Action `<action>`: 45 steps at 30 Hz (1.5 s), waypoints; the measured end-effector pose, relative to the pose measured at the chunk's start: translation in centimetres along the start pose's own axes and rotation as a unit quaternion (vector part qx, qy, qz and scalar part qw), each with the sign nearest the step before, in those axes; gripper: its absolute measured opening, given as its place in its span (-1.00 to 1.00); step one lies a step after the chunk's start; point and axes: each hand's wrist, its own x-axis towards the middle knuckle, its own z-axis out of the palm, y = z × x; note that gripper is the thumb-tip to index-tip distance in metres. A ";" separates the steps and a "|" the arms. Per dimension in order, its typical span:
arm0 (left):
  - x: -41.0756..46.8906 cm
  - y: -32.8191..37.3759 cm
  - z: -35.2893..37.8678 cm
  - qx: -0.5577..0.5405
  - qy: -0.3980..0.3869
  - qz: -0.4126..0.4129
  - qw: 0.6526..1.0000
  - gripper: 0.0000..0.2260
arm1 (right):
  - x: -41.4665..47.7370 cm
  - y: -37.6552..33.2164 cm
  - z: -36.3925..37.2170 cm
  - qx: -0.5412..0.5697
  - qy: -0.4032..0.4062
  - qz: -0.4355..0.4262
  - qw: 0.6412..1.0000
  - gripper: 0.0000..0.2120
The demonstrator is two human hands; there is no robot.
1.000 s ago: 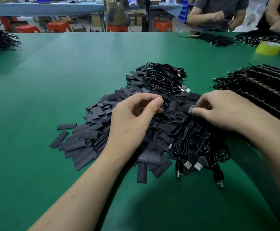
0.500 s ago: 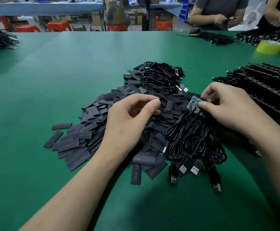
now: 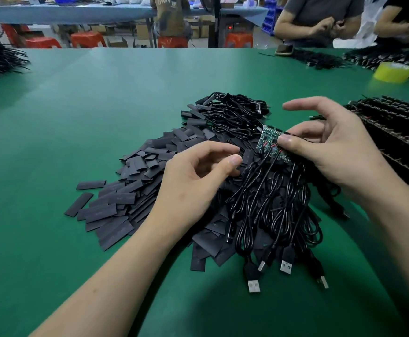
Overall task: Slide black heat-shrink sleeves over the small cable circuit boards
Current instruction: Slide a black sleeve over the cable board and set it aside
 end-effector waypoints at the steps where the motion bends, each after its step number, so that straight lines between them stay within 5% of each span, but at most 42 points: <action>1: 0.0 0.0 0.0 -0.001 -0.003 -0.002 1.000 -0.90 | 0.0 0.1 0.2 -0.005 0.001 -0.004 1.000 -0.59; 19: 0.3 0.0 -0.4 -0.022 -0.049 -0.013 0.998 -0.92 | -1.0 -1.7 3.2 -0.051 -0.129 0.016 0.990 -0.94; 35: 0.5 0.7 -0.8 -0.145 -0.037 -0.043 0.988 -0.91 | -0.6 -1.0 1.2 0.113 -0.163 0.046 0.979 -0.89; 41: 0.5 0.8 -0.7 -0.131 -0.013 -0.049 0.990 -0.97 | -0.7 0.0 1.0 0.219 -0.150 0.031 0.964 -0.66; 45: 0.3 0.8 -0.3 -0.120 -0.010 -0.043 0.992 -0.94 | -0.8 -0.1 1.8 0.258 -0.170 0.015 0.951 -0.69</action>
